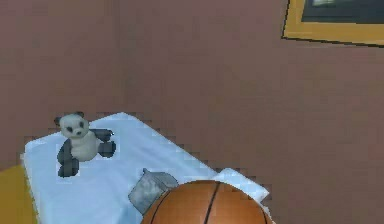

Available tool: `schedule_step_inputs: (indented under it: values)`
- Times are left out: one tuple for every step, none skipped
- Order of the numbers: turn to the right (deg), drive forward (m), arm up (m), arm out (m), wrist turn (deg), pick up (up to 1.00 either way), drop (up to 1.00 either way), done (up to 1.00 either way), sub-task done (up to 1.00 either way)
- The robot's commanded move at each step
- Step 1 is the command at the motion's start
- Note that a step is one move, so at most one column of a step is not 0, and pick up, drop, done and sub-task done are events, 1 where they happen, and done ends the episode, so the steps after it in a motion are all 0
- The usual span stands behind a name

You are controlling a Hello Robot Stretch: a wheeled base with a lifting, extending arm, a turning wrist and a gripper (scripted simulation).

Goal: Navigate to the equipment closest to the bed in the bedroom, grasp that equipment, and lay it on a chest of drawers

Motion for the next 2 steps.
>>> schedule_step_inputs:
  values:
    - [18.0, 0.0, 0.0, 0.0, 0.0, 0.0, 0.0, 0.0, 0.0]
    - [-15.0, 0.0, 0.0, 0.0, 0.0, 0.0, 0.0, 0.0, 0.0]
